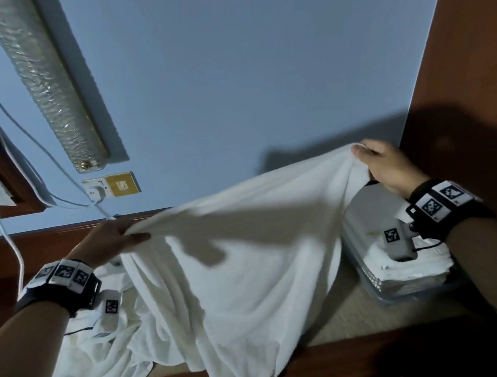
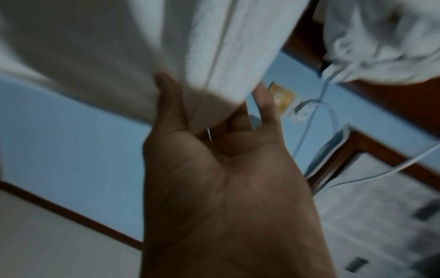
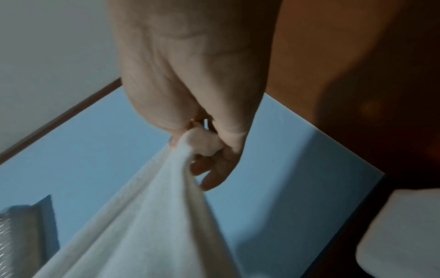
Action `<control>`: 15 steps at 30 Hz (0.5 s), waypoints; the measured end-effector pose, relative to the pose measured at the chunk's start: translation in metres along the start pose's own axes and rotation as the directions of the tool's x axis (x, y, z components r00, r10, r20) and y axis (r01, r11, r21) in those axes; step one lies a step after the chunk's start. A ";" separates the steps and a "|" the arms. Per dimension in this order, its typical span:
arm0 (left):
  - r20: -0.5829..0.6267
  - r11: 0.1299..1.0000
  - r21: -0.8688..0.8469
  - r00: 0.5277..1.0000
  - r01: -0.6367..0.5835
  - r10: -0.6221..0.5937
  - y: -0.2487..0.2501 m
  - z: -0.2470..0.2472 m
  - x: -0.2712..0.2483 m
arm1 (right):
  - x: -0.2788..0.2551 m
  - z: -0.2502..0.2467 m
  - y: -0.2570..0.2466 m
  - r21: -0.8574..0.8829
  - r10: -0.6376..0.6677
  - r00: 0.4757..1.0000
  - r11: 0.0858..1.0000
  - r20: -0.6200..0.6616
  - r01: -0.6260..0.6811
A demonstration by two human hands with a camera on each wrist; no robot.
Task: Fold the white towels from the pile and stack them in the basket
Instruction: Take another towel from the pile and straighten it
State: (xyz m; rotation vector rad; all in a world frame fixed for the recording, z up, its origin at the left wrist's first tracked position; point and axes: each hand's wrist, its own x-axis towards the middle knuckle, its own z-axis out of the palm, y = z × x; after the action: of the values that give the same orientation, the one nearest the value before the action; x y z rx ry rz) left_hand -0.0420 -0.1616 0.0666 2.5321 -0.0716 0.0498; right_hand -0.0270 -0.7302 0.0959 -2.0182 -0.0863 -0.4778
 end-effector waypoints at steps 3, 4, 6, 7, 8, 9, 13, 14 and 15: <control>0.002 0.944 -0.329 1.000 0.016 -0.016 -0.003 0.011 -0.012 | 0.001 0.010 0.016 -0.020 0.075 0.997 0.997 -0.033 -0.076; -0.021 0.917 -0.400 1.000 0.001 -0.011 0.006 0.015 -0.016 | 0.001 0.016 0.018 -0.013 0.079 0.997 0.997 -0.017 -0.080; -0.055 0.900 -0.434 0.998 -0.049 0.028 0.041 0.020 -0.021 | 0.000 0.033 0.009 0.015 0.040 0.999 0.999 0.032 -0.041; -0.063 0.898 -0.435 0.997 -0.072 0.050 0.062 0.022 -0.023 | -0.004 0.044 -0.003 0.031 -0.003 0.998 1.000 0.058 0.001; -0.064 0.891 -0.442 0.994 -0.105 0.086 0.083 0.025 -0.024 | -0.009 0.056 -0.019 0.043 -0.058 0.994 0.998 0.093 0.054; -0.053 0.881 -0.451 0.990 -0.144 0.134 0.108 0.026 -0.027 | -0.017 0.069 -0.038 0.041 -0.104 0.984 0.994 0.146 0.099; -0.002 0.838 -0.417 0.922 -0.352 0.387 0.185 0.020 -0.040 | -0.058 0.117 -0.110 -0.065 -0.199 0.849 0.963 0.489 0.263; -0.007 0.833 -0.402 0.910 -0.382 0.414 0.195 0.015 -0.042 | -0.064 0.124 -0.118 -0.074 -0.218 0.821 0.951 0.527 0.300; -0.025 0.841 -0.353 0.903 -0.409 0.428 0.198 0.011 -0.042 | -0.068 0.126 -0.124 -0.070 -0.247 0.816 0.941 0.522 0.330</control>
State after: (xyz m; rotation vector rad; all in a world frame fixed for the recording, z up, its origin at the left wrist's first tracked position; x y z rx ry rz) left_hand -0.0964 -0.3287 0.1683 2.1147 -0.6063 0.1298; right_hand -0.0851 -0.5522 0.1237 -2.2548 -0.7132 -0.1244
